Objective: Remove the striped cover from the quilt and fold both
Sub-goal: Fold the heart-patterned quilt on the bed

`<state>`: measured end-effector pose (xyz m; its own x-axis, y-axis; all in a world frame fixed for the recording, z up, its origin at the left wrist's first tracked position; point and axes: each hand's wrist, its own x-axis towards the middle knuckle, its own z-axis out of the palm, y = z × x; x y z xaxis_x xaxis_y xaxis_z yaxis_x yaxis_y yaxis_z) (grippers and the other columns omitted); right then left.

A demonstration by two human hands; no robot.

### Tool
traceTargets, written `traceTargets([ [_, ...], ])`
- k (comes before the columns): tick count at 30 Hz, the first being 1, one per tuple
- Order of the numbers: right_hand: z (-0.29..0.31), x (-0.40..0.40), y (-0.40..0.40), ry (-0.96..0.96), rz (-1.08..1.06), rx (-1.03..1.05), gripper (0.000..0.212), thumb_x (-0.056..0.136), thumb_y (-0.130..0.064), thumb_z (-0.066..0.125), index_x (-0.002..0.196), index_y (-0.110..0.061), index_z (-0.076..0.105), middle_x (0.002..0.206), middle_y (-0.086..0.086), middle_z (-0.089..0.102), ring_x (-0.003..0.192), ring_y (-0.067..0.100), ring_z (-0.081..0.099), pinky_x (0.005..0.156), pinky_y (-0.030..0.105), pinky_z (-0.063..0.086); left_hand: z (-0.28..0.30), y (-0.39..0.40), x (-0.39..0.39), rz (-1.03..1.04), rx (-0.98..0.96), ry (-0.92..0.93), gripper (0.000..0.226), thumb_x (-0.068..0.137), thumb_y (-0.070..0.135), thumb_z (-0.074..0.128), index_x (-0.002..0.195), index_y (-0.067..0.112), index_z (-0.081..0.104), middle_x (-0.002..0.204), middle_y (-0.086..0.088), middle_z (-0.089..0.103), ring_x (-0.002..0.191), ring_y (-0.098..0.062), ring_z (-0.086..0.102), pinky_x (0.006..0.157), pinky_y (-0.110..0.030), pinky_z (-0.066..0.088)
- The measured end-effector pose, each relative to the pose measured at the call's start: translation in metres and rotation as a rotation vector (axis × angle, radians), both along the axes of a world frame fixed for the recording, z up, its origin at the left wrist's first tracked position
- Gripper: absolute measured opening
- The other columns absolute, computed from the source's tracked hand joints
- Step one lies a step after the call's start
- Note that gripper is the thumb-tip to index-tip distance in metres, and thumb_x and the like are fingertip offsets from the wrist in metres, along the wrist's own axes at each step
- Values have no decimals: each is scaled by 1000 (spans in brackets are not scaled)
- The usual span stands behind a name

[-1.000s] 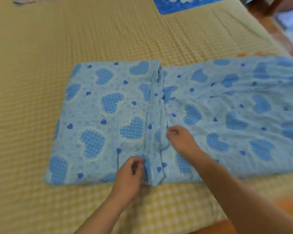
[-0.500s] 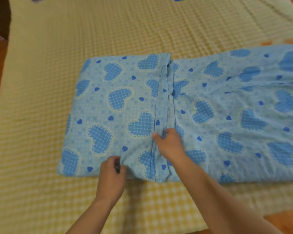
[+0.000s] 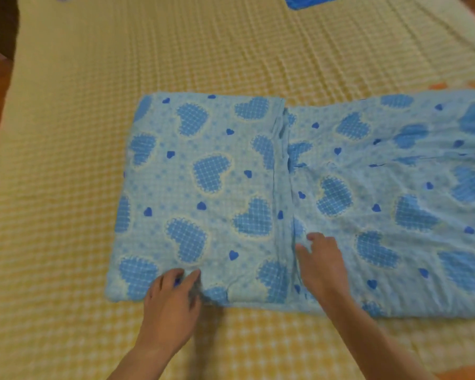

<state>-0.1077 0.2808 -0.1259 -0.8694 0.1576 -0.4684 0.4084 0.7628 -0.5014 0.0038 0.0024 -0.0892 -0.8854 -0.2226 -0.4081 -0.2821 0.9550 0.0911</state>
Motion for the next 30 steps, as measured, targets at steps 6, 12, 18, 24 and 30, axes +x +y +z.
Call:
traceTargets([
  [6, 5, -118, -65, -175, -384, -593, 97, 78, -64, 68, 152, -16, 30, 151, 5, 42, 135, 26, 45, 112, 44, 39, -6, -19, -8, 95, 62, 58, 29, 89, 30, 63, 117, 25, 72, 110, -2, 61, 97, -30, 57, 92, -41, 48],
  [12, 32, -123, -119, -136, -232, -682, 57, 77, -26, 78, 128, -11, 57, 120, 5, 66, 106, 23, 65, 79, 28, 55, 13, -13, -19, 135, 207, 49, 30, 90, 20, 64, 119, 23, 69, 117, -1, 58, 107, -26, 53, 98, -39, 44],
  [18, 38, -148, -7, 97, -129, -121, 69, 76, -37, 75, 137, -15, 50, 127, 9, 62, 114, 26, 59, 90, 30, 46, 23, -63, -36, 420, 271, 325, 46, 83, 39, 57, 125, 19, 62, 120, -8, 56, 114, -28, 50, 103, -42, 39],
  [24, -25, -115, -2, -24, -72, 114, 99, 84, -64, 56, 156, -28, -2, 156, 24, 19, 141, 44, 27, 116, 50, 23, -15, -119, -114, 694, 682, 77, 94, 61, 80, 67, 134, 22, 51, 122, -3, 66, 105, -24, 67, 96, -47, 53],
  [30, -37, -85, -28, 43, -201, -20, 91, 86, -58, 62, 156, -35, 9, 148, 20, 42, 132, 40, 45, 110, 49, 36, -20, -144, -141, 893, 1074, -18, 52, 65, 39, 90, 107, 13, 73, 99, -11, 77, 88, -27, 74, 77, -42, 58],
])
